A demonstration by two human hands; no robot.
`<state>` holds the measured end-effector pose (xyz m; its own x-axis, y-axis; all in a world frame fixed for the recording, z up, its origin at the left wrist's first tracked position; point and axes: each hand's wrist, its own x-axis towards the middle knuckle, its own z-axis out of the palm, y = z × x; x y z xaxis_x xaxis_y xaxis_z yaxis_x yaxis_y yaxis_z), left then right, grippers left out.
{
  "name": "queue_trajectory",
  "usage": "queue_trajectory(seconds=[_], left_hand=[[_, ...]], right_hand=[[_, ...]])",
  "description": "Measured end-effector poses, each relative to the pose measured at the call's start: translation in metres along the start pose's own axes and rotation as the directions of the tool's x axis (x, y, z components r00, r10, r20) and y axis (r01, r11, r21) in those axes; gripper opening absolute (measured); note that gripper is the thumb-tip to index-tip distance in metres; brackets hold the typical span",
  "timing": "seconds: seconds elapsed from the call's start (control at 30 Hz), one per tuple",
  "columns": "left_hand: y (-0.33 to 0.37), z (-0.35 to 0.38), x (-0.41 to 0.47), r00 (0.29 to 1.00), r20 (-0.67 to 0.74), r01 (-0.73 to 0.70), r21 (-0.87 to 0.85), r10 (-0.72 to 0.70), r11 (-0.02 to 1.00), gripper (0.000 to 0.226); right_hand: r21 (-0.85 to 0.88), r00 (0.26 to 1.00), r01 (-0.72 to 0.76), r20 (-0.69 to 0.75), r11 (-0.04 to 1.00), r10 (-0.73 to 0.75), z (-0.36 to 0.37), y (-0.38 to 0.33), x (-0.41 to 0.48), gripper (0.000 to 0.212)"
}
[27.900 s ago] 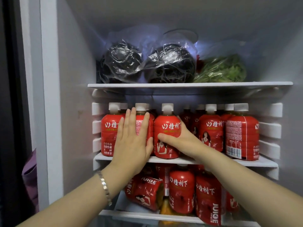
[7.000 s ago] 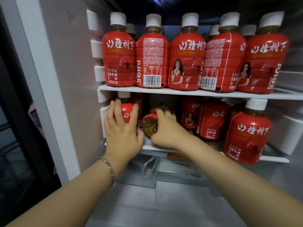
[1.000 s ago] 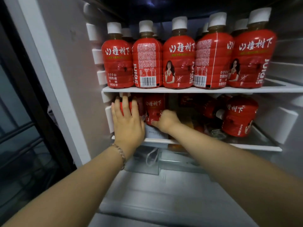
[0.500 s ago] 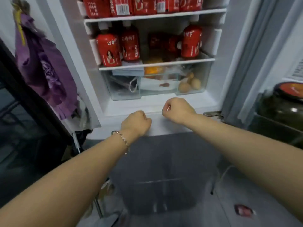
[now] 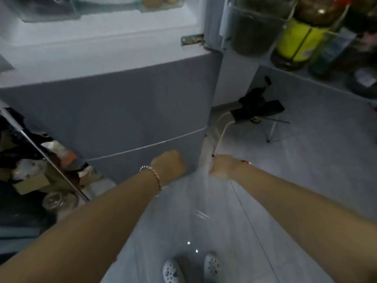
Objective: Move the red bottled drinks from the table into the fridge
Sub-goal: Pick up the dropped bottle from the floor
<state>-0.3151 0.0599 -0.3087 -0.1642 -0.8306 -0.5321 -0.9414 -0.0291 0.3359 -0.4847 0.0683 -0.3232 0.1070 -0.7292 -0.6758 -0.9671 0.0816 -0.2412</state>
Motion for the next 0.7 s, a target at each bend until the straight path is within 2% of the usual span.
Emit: queue_trajectory(seconds=[0.07,0.2,0.23,0.43,0.57,0.7], left_hand=[[0.008,0.045,0.019,0.999,0.031,-0.01,0.008,0.01,1.0,0.036],[0.012,0.111,0.035,0.998,0.062,0.011,0.05,-0.014,0.999,0.033],[0.021,0.148,0.065,0.998,0.054,-0.012,0.066,0.008,0.998,0.03],[0.033,0.229,0.138,0.988,0.127,-0.105,0.116,0.091,0.988,0.024],[0.044,0.269,0.194,0.982,0.11,-0.163,0.116,0.15,0.98,0.024],[0.064,0.308,0.258,0.984,0.084,-0.162,0.089,0.155,0.983,0.023]], right_hand=[[0.069,0.997,-0.073,0.017,0.995,0.071,0.034,0.038,0.011,0.034],[0.1,0.982,-0.186,0.057,0.977,0.181,0.087,0.088,0.028,0.029],[0.088,0.974,-0.222,0.053,0.971,0.218,0.107,0.116,0.055,0.029],[0.088,0.929,-0.371,0.04,0.924,0.369,0.161,0.186,0.129,0.028],[0.095,0.922,-0.387,0.027,0.917,0.387,0.184,0.226,0.185,0.023],[0.068,0.921,-0.39,0.02,0.918,0.39,0.199,0.275,0.245,0.008]])
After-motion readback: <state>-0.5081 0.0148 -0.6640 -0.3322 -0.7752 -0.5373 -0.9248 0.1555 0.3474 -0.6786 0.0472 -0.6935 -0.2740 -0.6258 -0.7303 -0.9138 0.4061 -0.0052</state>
